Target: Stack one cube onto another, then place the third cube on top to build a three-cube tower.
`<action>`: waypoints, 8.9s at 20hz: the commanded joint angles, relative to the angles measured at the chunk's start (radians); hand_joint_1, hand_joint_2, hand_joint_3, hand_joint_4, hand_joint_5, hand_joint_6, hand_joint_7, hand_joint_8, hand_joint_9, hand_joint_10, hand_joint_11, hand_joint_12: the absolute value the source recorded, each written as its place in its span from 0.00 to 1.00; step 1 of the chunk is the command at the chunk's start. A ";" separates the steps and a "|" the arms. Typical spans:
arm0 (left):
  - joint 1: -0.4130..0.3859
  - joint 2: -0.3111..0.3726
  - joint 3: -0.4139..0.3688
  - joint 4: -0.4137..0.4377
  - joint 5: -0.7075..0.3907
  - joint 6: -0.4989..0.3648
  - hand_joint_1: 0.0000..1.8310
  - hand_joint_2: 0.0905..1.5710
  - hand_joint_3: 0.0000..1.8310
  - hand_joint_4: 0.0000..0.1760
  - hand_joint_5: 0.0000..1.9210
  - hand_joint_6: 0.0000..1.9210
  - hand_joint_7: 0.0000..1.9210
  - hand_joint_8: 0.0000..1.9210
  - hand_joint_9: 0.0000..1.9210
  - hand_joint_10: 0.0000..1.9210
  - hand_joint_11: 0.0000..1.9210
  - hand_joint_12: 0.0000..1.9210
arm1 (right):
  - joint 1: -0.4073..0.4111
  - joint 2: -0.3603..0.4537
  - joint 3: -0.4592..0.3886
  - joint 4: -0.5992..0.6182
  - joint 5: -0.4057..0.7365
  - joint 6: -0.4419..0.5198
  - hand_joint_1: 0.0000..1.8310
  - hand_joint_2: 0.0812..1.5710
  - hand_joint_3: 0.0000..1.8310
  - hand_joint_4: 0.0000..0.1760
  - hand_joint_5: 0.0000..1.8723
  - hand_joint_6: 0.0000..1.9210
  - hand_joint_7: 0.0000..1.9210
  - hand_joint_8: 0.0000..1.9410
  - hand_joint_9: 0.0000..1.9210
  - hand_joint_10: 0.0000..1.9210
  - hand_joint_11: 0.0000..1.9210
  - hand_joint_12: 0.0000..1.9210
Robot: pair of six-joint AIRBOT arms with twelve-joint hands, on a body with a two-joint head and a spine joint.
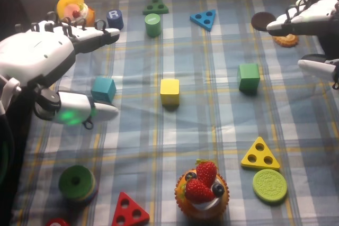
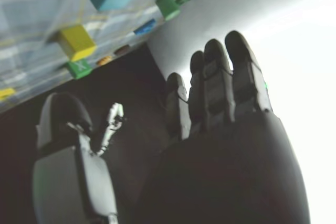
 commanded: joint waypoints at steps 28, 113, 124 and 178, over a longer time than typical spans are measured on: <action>-0.095 -0.149 0.174 -0.217 0.101 0.274 0.54 0.73 0.00 0.88 0.45 0.61 0.28 0.01 0.18 0.00 0.06 0.10 | 0.022 -0.014 0.014 -0.016 0.109 0.024 0.22 0.92 0.00 0.00 0.30 0.00 0.33 0.00 0.30 0.00 0.03 0.53; -0.097 -0.103 0.017 0.138 -0.258 -0.227 0.39 0.53 0.00 1.00 0.00 0.00 0.00 0.00 0.00 0.00 0.00 0.00 | 0.131 -0.131 0.099 -0.054 -0.023 0.042 0.38 0.67 0.00 0.00 0.26 0.00 0.28 0.00 0.27 0.00 0.05 0.47; 0.028 0.003 -0.069 0.283 -0.469 -0.632 0.40 0.51 0.00 0.70 0.01 0.00 0.00 0.00 0.00 0.00 0.00 0.00 | 0.234 -0.278 0.252 -0.071 -0.326 -0.014 0.48 0.59 0.00 0.03 0.39 0.01 0.30 0.01 0.26 0.00 0.00 0.62; 0.012 0.009 0.039 0.174 -0.348 -0.633 0.46 0.71 0.01 0.98 0.03 0.00 0.01 0.00 0.01 0.00 0.04 0.03 | 0.495 -0.448 0.368 -0.690 -0.260 0.493 0.64 0.67 0.00 0.00 0.56 0.45 0.42 0.00 0.30 0.00 0.00 0.50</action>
